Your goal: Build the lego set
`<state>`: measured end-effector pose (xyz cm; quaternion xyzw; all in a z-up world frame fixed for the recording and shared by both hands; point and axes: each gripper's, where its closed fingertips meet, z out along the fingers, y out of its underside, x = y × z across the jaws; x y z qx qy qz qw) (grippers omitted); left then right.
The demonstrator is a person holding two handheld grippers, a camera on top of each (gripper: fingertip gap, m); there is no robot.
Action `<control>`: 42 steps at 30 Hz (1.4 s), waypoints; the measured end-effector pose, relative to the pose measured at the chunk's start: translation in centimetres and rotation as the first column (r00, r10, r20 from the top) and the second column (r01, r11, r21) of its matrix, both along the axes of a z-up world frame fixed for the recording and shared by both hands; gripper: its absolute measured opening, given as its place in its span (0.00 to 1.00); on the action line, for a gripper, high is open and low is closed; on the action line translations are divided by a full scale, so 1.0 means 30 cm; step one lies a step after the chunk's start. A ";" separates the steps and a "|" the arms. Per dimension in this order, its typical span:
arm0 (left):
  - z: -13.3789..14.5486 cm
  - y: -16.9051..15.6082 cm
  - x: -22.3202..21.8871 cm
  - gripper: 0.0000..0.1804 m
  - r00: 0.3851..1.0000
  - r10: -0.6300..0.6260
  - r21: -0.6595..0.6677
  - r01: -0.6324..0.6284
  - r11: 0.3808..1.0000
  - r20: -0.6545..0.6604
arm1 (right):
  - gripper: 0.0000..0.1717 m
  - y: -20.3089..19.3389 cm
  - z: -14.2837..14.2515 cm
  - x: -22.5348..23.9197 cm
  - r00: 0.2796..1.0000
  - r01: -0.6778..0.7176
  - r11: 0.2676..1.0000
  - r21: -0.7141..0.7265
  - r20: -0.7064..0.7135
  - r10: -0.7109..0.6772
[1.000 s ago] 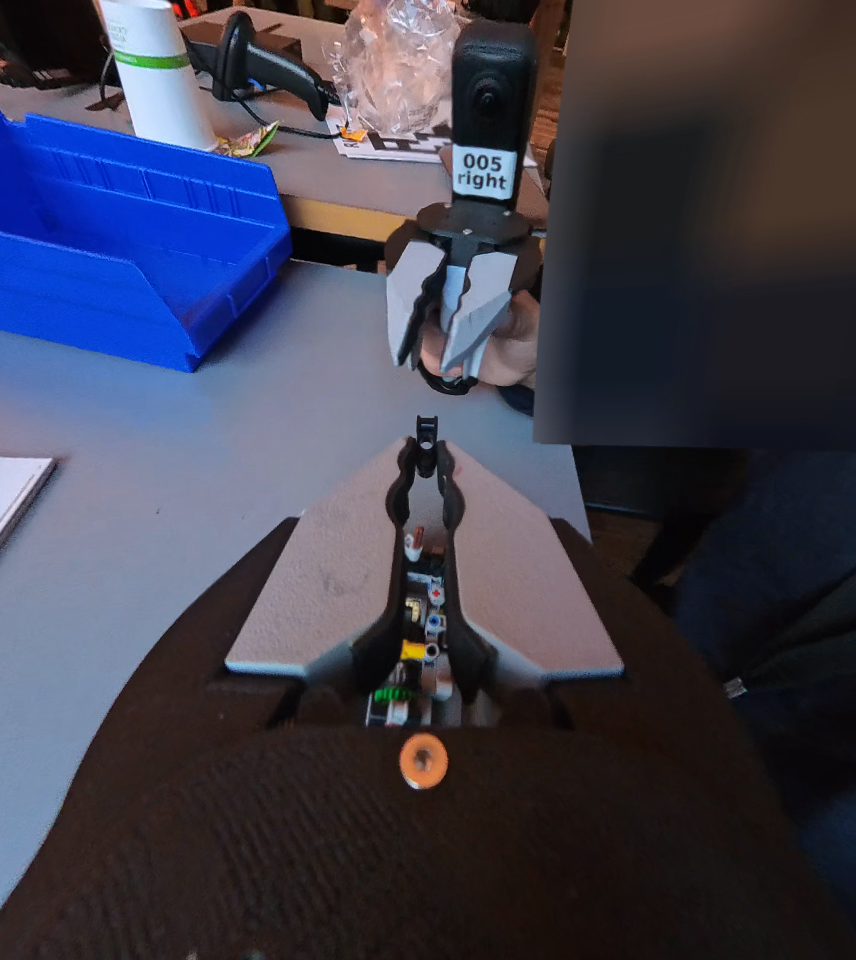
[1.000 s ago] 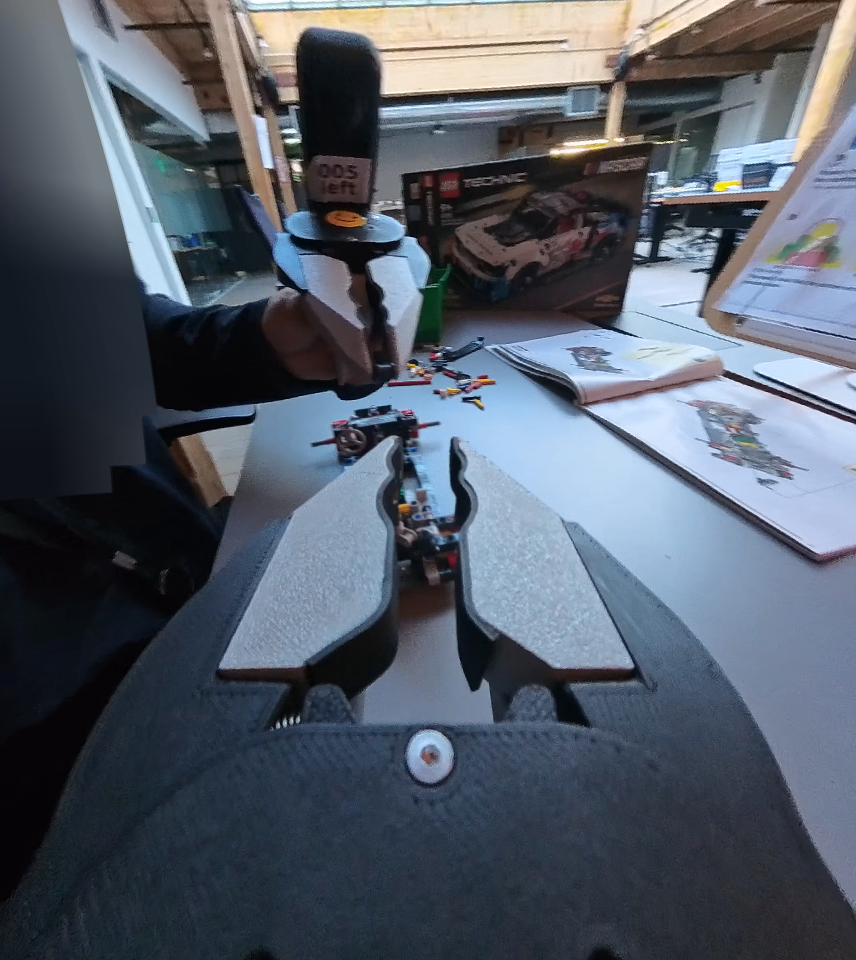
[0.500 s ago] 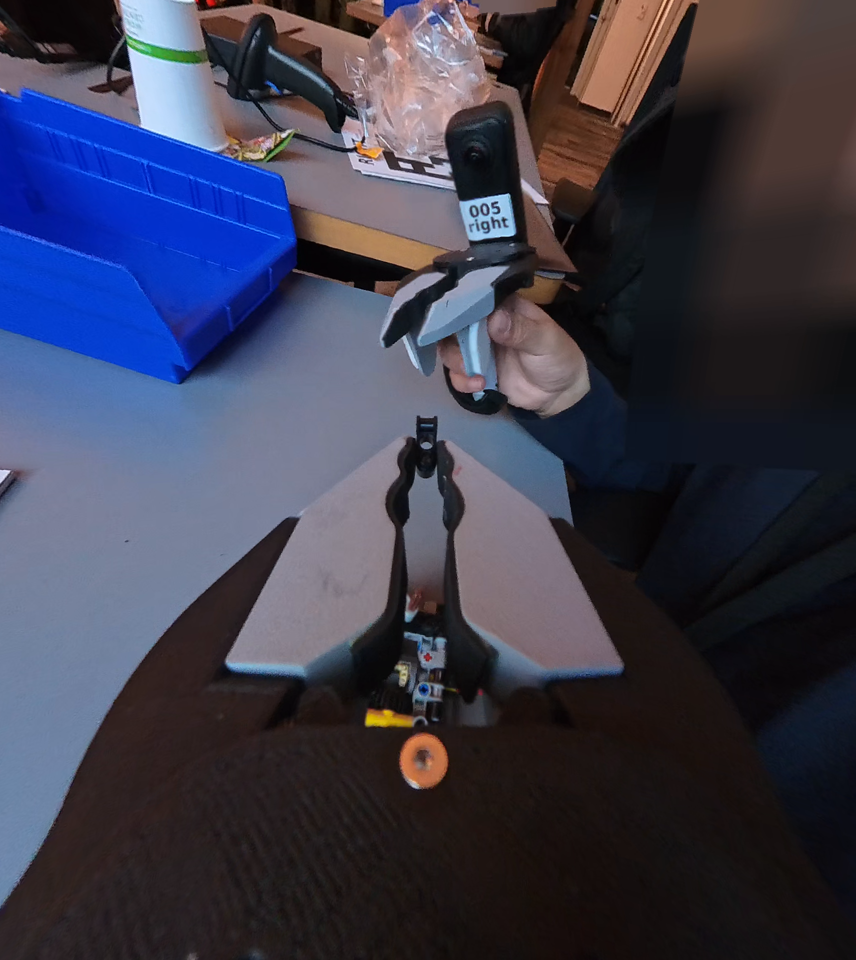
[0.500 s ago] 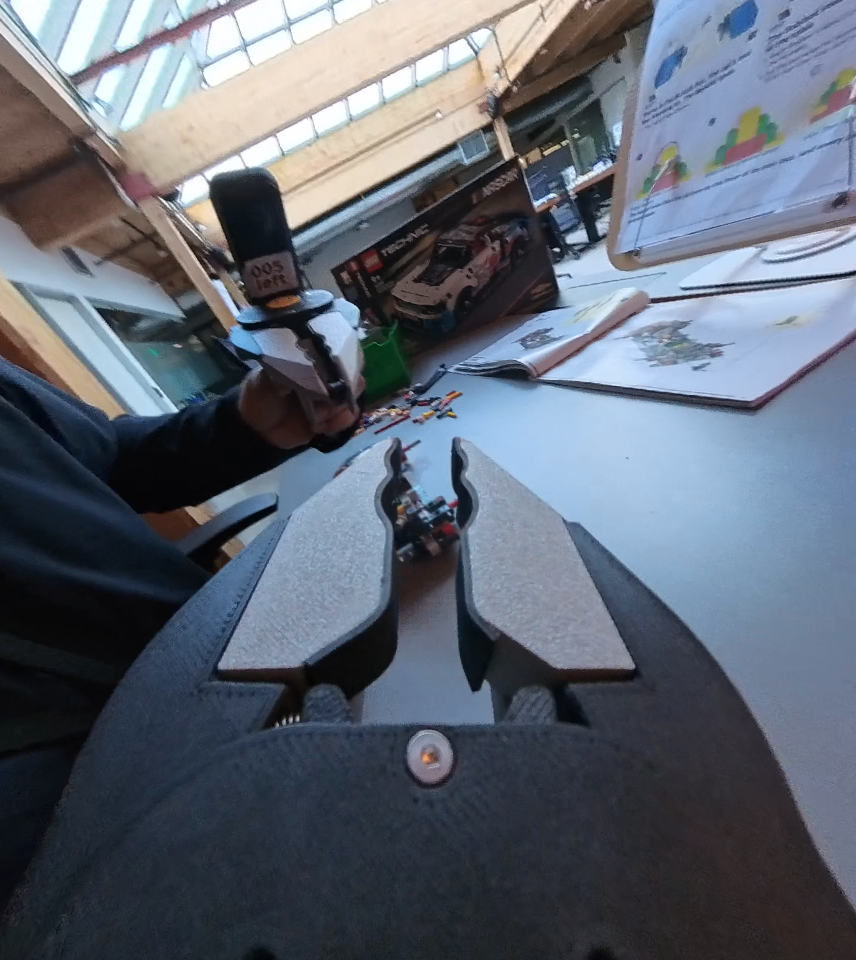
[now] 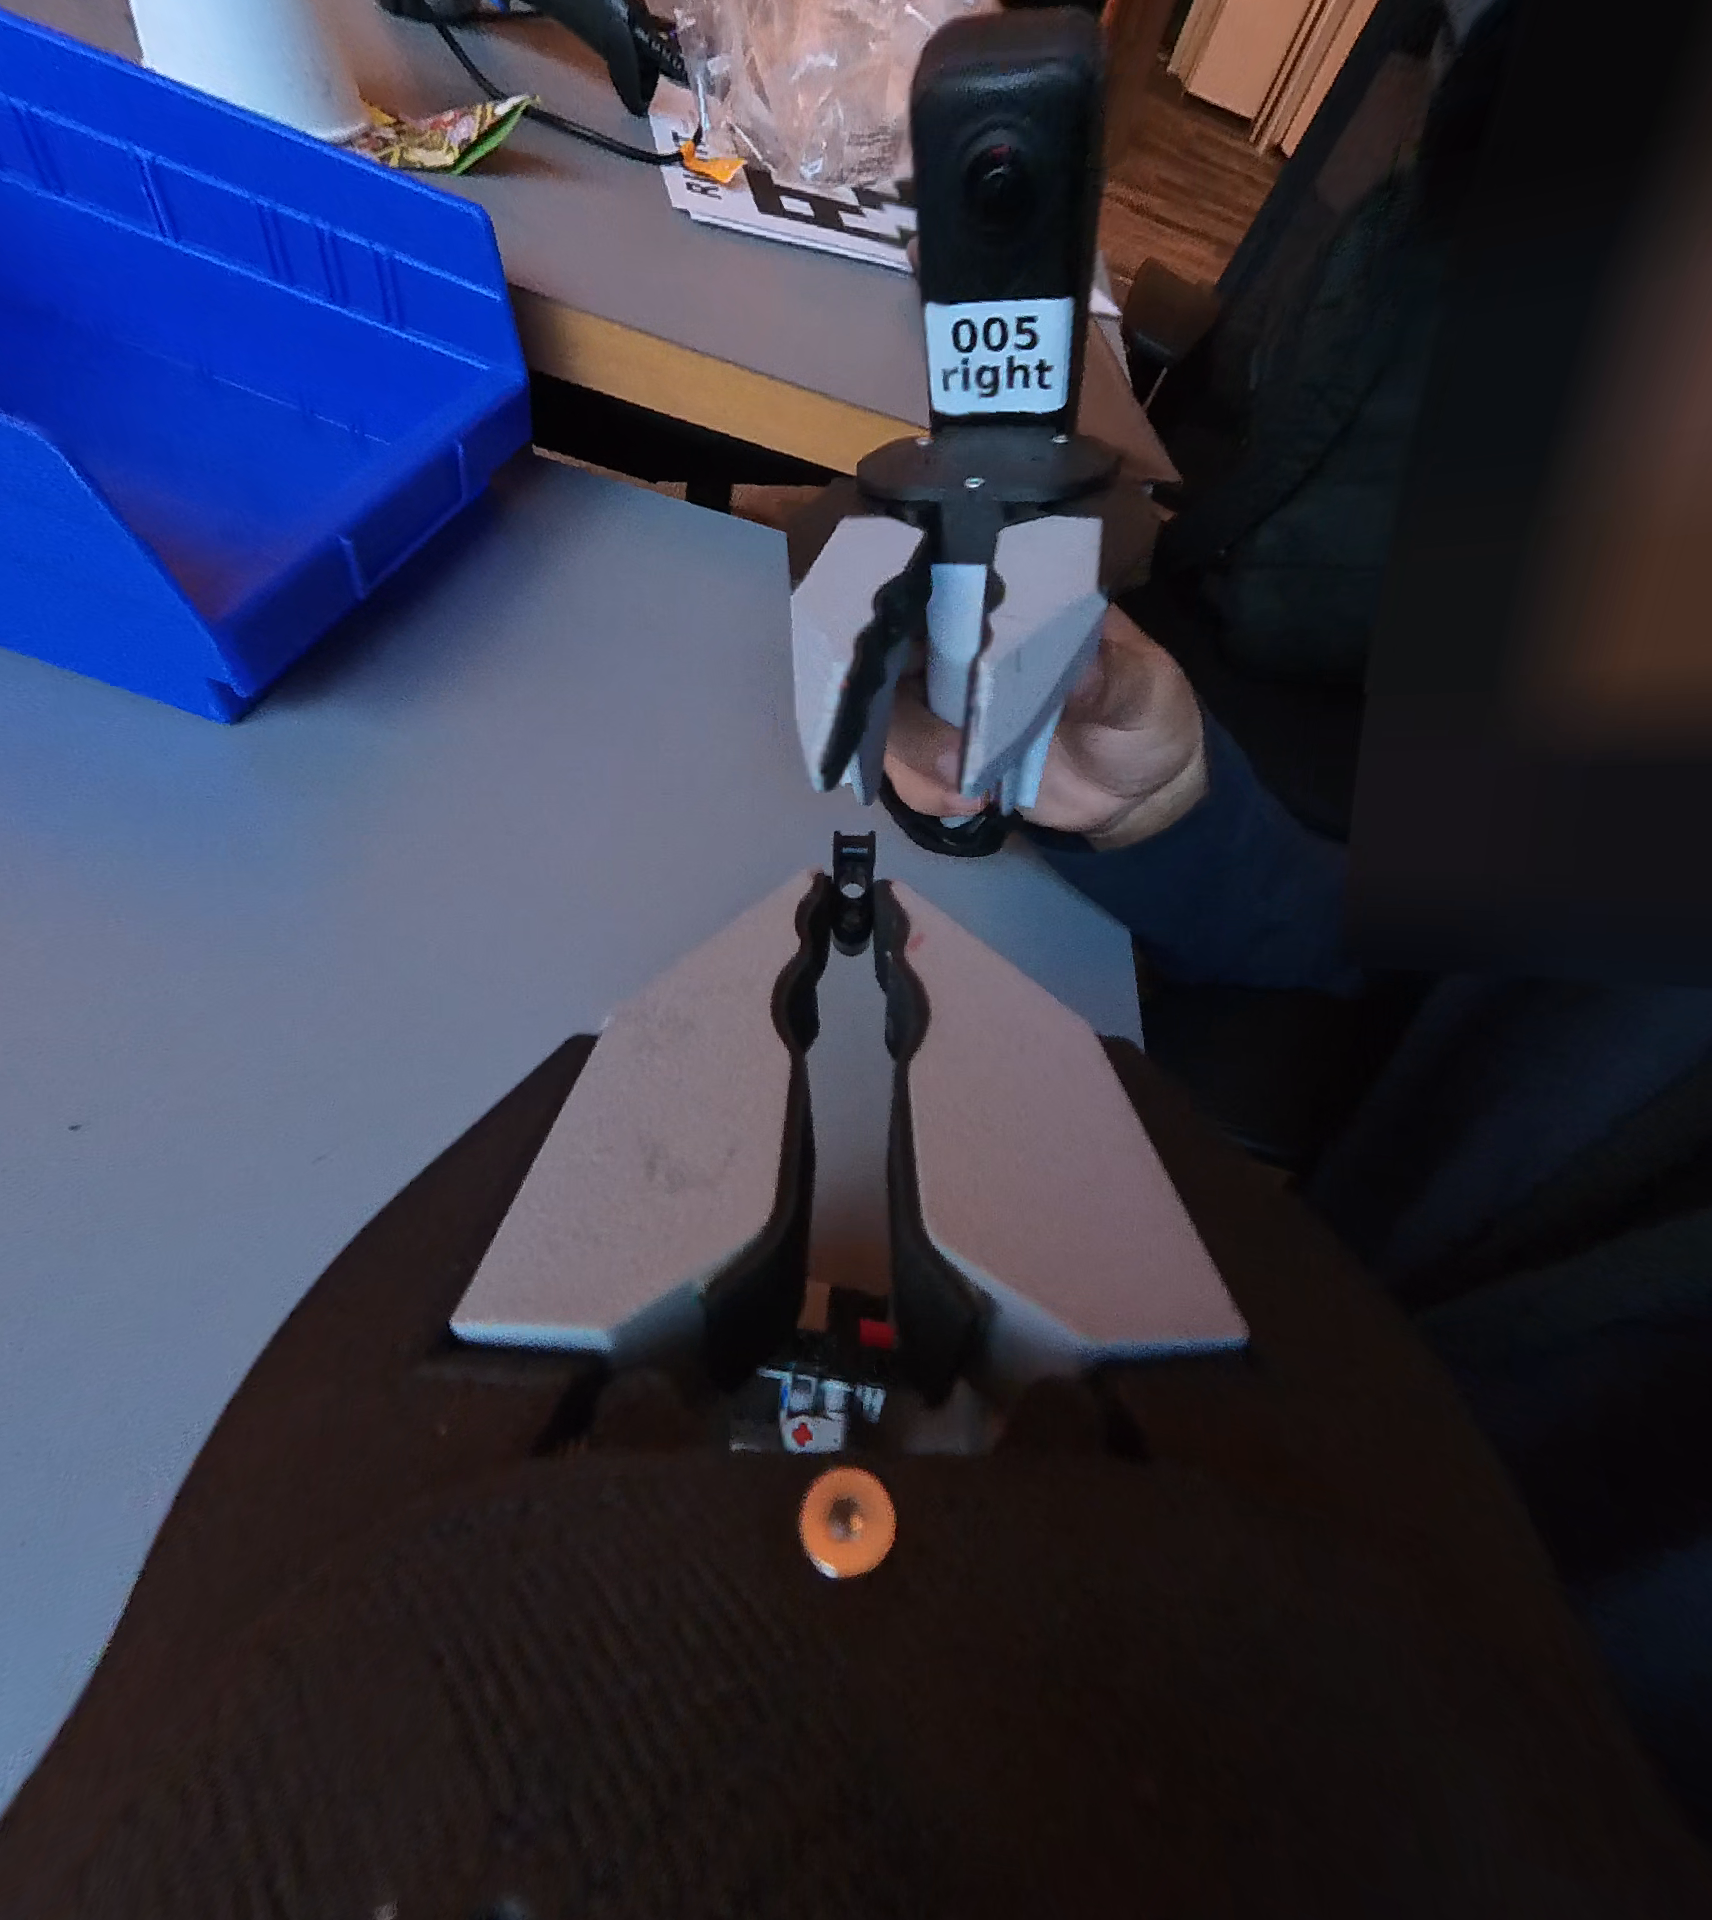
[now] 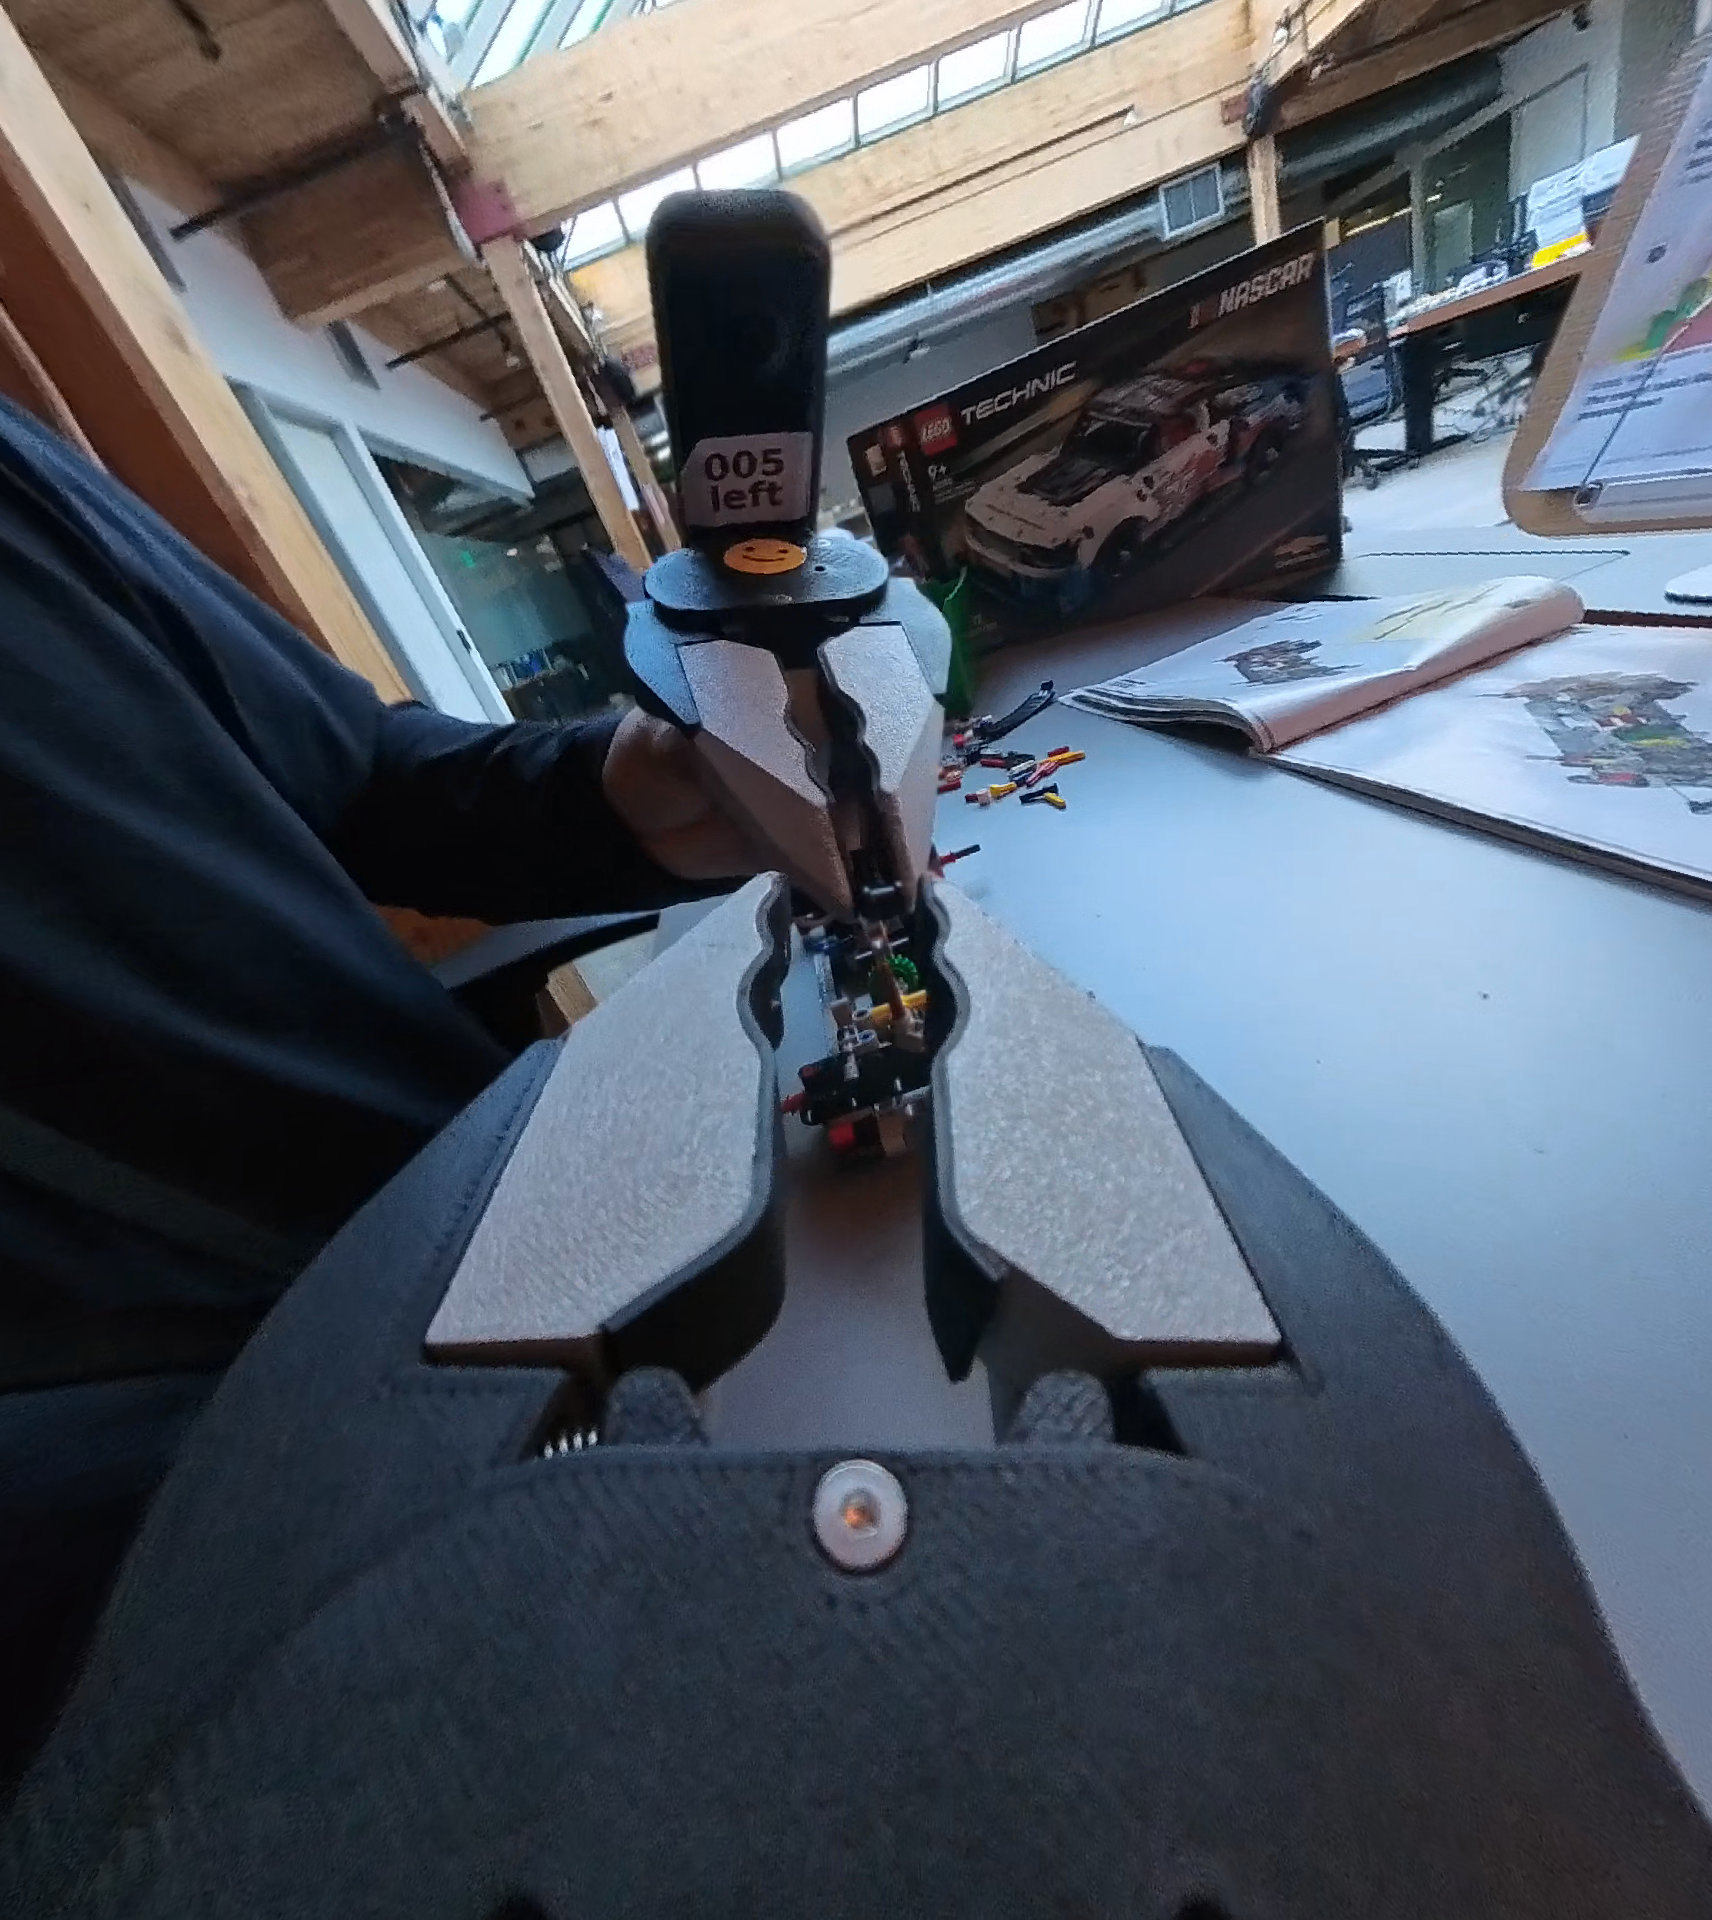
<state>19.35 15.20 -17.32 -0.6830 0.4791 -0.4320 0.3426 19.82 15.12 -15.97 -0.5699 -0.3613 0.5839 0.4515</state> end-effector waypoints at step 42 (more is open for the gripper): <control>-0.033 -0.036 -0.105 0.03 0.996 -0.063 0.113 0.056 0.992 0.057 | 0.06 -0.016 -0.053 -0.168 0.993 -0.109 0.991 0.083 0.054 0.105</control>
